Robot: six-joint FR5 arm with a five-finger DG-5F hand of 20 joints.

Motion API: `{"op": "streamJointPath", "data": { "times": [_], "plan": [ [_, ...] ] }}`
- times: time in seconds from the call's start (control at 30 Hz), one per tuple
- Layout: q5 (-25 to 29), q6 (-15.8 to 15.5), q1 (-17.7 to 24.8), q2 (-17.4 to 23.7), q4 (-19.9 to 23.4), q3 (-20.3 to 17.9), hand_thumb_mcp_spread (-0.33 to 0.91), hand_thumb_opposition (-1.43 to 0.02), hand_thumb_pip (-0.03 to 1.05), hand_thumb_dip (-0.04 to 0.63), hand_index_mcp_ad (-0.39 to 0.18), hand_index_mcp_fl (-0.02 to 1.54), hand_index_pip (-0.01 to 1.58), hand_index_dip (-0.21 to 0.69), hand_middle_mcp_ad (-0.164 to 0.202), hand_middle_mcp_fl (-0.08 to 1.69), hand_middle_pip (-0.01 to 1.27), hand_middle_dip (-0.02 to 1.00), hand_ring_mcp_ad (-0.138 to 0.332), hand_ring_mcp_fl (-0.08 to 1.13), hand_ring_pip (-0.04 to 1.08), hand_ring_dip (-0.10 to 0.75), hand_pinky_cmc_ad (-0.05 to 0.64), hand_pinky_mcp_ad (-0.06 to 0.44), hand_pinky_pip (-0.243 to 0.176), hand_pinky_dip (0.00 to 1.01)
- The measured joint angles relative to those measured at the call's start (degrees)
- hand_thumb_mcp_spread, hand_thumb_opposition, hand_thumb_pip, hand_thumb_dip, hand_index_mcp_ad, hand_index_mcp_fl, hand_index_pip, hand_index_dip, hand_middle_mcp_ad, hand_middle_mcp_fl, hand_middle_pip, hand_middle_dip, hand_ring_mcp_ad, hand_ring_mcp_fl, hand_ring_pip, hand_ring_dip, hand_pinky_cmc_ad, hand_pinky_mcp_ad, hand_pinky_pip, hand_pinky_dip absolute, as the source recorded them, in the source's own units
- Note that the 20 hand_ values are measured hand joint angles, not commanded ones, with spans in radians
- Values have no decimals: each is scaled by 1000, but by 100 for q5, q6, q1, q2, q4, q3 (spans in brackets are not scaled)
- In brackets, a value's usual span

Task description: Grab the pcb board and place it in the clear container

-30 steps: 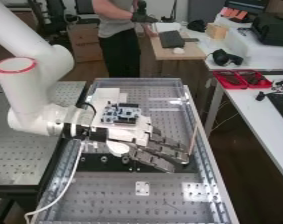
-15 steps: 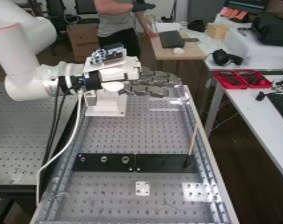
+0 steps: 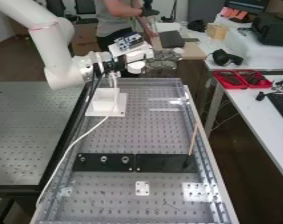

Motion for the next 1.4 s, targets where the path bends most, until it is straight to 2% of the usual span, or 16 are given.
{"op": "streamJointPath", "data": {
  "times": [0.23,0.47,0.93,1.4],
  "plan": [
    [84,-46,190,-632,-337,542,482,-962,648,250,-129,499,1522,24,59,154,134,138,161,30,87,28,293,164,-28,271],
    [241,-150,291,-1049,-757,872,482,-962,648,250,-126,499,1522,24,59,154,133,138,161,30,86,28,293,164,-28,258],
    [374,-196,256,-1250,-1038,1031,504,-948,618,250,-129,499,1522,24,58,154,133,138,162,30,87,28,291,164,-28,239],
    [390,-191,163,-1398,-1139,1177,504,-946,618,250,-129,499,1522,24,58,154,133,138,162,31,87,28,295,164,-28,239]
  ]
}}
